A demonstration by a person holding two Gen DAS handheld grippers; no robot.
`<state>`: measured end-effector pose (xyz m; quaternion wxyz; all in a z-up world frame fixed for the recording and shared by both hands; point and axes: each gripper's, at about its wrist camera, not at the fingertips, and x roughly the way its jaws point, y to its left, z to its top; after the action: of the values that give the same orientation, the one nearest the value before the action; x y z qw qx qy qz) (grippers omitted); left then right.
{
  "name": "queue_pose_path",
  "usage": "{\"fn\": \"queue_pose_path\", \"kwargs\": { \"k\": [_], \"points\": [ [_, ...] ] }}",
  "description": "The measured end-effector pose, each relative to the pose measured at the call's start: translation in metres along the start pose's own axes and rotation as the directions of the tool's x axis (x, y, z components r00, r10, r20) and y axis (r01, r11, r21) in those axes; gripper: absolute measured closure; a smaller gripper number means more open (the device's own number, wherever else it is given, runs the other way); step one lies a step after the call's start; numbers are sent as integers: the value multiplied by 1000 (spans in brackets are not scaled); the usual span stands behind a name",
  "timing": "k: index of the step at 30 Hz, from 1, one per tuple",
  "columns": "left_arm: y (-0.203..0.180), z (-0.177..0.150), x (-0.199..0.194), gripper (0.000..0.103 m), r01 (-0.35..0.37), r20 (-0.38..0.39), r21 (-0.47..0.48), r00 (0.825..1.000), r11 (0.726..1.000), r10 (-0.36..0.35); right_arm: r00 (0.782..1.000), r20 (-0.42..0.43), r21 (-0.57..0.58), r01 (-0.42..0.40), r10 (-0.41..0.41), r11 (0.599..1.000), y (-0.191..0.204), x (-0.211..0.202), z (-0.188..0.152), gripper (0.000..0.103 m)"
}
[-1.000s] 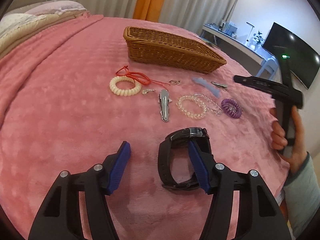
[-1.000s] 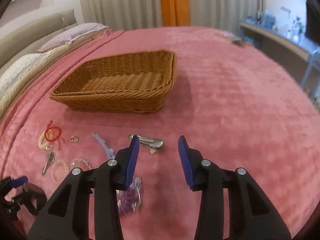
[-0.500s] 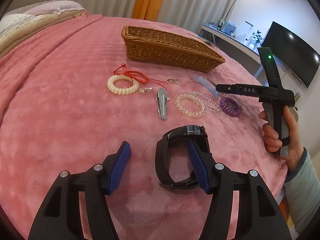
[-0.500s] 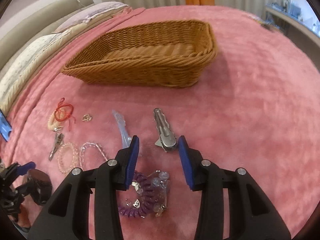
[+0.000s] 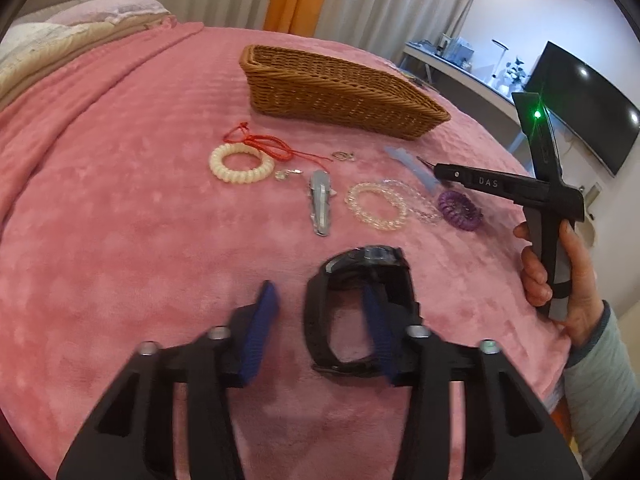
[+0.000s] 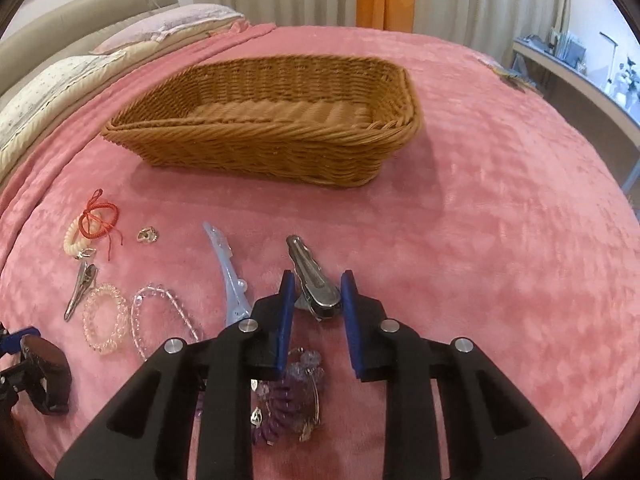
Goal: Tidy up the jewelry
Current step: 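Grasp the black watch with the left tool while the right tool grasps a silver hair clip, then carry the watch and the silver clip over the wicker basket with both tools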
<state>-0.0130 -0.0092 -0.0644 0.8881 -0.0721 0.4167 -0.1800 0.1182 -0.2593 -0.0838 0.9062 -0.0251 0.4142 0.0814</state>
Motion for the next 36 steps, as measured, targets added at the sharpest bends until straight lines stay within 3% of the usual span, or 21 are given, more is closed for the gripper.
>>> {"fn": "queue_pose_path", "kwargs": {
  "k": [2, 4, 13, 26, 36],
  "points": [
    [0, 0, 4, 81, 3, -18, -8, 1000, 1000, -4, 1000, 16, 12, 1, -1, 1000, 0, -9, -3, 82],
    [0, -1, 7, 85, -14, -32, -19, 999, 1000, 13, 1000, 24, 21, -4, 3, 1000, -2, -17, -7, 82],
    [-2, -11, -3, 94, -36, -2, -46, 999, 998, 36, 999, 36, 62, -19, 17, 998, -7, -55, -32, 82],
    [-21, -10, -39, 95, -3, 105, -49, 994, 999, 8, 998, 35, 119, -63, 60, 991, -20, -87, -51, 83],
    [-20, -14, -38, 95, 9, 107, -49, 994, 999, -3, 998, -30, 75, -52, 54, 996, 0, -83, -108, 82]
  ]
}}
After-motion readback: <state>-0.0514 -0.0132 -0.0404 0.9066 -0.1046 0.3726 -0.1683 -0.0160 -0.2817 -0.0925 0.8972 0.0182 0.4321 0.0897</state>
